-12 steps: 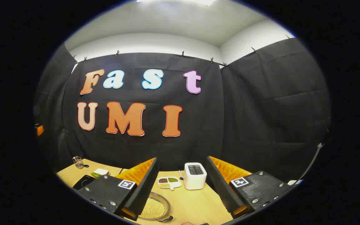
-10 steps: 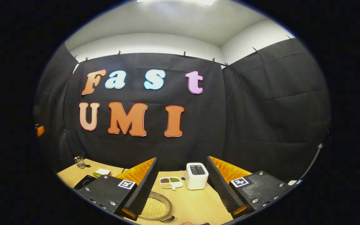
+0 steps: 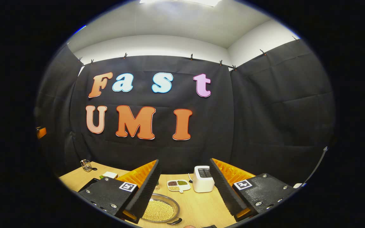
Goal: First push the handle of the pot to place it horizontally, then grasp the pot with both hands and set it on the induction cooktop.
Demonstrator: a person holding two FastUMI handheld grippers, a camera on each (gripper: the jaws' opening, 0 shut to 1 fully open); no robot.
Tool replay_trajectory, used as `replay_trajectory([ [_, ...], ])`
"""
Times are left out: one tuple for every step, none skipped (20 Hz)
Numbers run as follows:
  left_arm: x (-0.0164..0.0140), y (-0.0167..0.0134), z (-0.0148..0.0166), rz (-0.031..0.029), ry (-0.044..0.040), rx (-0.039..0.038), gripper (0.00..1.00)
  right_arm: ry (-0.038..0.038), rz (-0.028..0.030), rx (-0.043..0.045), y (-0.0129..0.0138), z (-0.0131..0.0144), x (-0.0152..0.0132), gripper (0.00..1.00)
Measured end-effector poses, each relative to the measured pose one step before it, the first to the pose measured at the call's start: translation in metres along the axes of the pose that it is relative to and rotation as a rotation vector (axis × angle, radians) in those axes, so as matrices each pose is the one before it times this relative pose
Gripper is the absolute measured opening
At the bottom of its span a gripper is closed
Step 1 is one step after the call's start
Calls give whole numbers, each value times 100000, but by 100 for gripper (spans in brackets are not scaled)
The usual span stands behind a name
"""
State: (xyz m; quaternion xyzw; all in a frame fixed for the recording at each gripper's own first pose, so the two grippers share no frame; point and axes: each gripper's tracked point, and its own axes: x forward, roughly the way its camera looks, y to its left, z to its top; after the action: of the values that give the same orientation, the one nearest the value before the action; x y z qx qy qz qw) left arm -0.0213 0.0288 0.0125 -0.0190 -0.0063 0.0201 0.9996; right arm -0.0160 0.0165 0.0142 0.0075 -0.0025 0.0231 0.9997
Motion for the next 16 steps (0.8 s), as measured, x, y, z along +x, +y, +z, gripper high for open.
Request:
replay_trajectory([
  [-89, -64, -24, 52, -56, 191, 98, -36, -262, 528, -172, 53, -93, 100],
  [-144, -138, -75, -89, 179, 157, 99, -90, -415, 510, -199, 84, 113, 100],
  [-86, -95, -28, -227, 425, 62, 99, -41, -423, 550, -185, 44, 5, 100],
  [-46, -87, -94, -220, 530, -140, 99, 54, -398, 591, -234, 21, -72, 96],
  [93, -108, -92, -317, 508, -201, 98, 129, -265, 552, -83, 4, -35, 95],
  [-18, -95, 72, -201, 240, -123, 99, 169, 143, 288, 25, -86, -44, 95],
  [78, 19, -25, 40, 26, 30, 99, 72, 352, 56, 36, -91, -32, 100],
  [34, 97, 61, 86, -75, -2, 98, 152, 129, 43, -115, -133, 19, 95],
  [-70, -26, 31, 116, -127, -1, 98, 450, 33, -130, -129, -232, -14, 95],
  [-23, 12, 70, 140, -80, 55, 98, 475, 109, 193, -47, -264, -75, 81],
  [30, 43, -15, 207, -113, 100, 98, 1111, 193, 591, 5, -355, 41, 72],
  [-82, 12, 49, 74, -116, 123, 98, 1581, 350, 382, 97, -699, -90, 68],
  [-29, -39, 81, 117, -78, 76, 98, 2014, 296, -207, 97, -797, 91, 60],
  [-30, 3, 88, 38, -48, -42, 98, 2194, 101, -628, 47, -917, 77, 59],
  [-28, -112, -42, 24, -52, -95, 98, 2187, 168, -902, 116, -863, 168, 48],
  [-2, -31, -47, 12, 9, -132, 99, 2273, 577, -1009, 341, -988, 187, 43],
])
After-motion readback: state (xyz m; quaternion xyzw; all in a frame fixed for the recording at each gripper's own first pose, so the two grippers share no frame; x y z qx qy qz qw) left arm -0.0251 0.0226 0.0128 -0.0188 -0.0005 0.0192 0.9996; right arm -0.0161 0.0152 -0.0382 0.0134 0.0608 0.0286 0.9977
